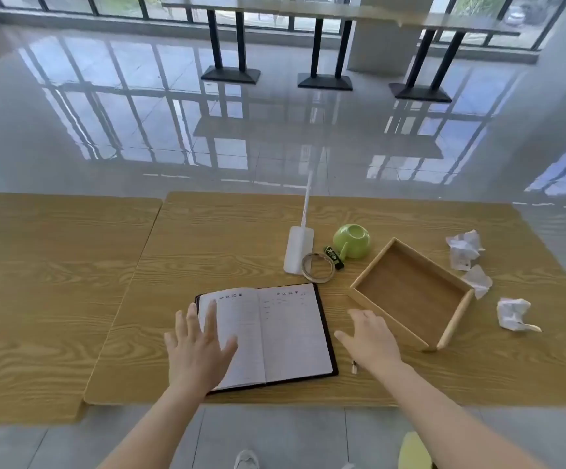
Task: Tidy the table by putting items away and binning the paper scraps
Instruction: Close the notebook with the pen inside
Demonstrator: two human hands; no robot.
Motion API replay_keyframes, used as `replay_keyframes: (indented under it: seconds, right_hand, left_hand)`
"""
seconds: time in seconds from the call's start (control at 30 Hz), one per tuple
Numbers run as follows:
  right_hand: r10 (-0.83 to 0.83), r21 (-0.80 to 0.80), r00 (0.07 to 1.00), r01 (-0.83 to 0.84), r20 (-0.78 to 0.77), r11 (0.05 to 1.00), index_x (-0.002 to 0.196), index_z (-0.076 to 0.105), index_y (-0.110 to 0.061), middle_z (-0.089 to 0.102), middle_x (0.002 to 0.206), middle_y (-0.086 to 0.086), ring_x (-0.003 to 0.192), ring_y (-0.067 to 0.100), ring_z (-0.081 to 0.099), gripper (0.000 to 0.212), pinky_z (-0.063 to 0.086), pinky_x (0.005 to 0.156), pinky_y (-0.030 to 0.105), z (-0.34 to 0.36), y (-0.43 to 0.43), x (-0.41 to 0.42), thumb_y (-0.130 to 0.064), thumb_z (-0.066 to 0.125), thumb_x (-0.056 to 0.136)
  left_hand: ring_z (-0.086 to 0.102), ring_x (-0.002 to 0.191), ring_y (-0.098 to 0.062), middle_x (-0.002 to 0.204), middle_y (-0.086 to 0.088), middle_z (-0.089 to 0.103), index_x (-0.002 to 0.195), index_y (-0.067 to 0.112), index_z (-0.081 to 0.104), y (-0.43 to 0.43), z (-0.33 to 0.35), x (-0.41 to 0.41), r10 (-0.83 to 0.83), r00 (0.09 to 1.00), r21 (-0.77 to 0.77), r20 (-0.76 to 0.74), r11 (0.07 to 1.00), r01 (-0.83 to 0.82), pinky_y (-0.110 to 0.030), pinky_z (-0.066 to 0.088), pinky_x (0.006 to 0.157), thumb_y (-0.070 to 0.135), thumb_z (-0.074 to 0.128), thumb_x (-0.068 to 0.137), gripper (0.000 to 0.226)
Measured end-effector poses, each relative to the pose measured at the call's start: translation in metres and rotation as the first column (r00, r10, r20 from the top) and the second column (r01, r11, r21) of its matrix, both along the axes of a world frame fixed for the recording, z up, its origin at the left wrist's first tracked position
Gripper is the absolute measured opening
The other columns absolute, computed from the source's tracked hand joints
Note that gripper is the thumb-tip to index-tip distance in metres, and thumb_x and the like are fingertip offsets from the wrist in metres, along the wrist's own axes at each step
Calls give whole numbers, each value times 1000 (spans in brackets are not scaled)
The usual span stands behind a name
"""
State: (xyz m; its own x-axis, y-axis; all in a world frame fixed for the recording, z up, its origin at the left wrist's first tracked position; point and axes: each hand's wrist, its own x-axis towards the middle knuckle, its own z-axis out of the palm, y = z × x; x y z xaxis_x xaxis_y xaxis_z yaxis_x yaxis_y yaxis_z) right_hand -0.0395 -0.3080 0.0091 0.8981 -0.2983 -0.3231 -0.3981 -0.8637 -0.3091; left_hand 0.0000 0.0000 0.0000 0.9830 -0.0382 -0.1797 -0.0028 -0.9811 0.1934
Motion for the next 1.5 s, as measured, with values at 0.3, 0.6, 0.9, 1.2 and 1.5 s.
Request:
replay_keyframes:
  seconds: [0.3, 0.6, 0.9, 1.2, 1.5]
  right_hand:
    - [-87, -20, 993, 86, -80, 996, 153, 25, -20, 48, 124, 8, 109, 26, 50, 66, 49, 85, 36, -26, -15, 3, -35, 56, 97]
    - [-41, 27, 999, 41, -14, 999, 131, 48, -23, 48, 89, -2, 74, 17, 53, 39, 41, 64, 32, -41, -30, -2, -25, 60, 95]
    - [86, 65, 986, -96, 142, 993, 136, 51, -12, 58, 124, 5, 117, 23, 53, 44, 48, 91, 33, -43, -15, 1, -20, 62, 94]
    - [107, 219, 987, -132, 122, 967, 126, 61, -11, 59, 122, 3, 113, 18, 56, 29, 46, 92, 26, -48, 15, 15, -12, 54, 97]
    - [-90, 535, 996, 77, -1, 842, 127, 63, -17, 66, 123, -3, 113, 15, 60, 30, 49, 100, 34, -36, -2, 28, -25, 52, 100]
  left_hand:
    - [20, 136, -33, 153, -13, 16, 151, 22, 6, -8, -33, 2, 312, 920, -42, -239, 943, -331, -56, 40, 98, 76, 43, 82, 96]
    - [32, 126, -34, 136, -16, 32, 143, 13, 20, -7, -38, 12, 471, 835, -15, -285, 869, -495, -54, 45, 88, 75, 70, 63, 112]
    - [55, 107, -31, 118, -13, 61, 129, 11, 52, 9, -19, 21, 494, 842, -302, -218, 786, -540, -47, 48, 86, 32, 78, 76, 63]
    - [62, 69, -6, 99, 22, 62, 133, 25, 52, -35, 43, 0, 210, 978, -536, -5, 825, -180, -23, 46, 61, 6, 64, 82, 56]
    - [60, 91, -6, 110, 11, 63, 141, 27, 48, -111, 46, -15, 29, 998, -515, 61, 857, 7, -23, 47, 79, 24, 64, 87, 56]
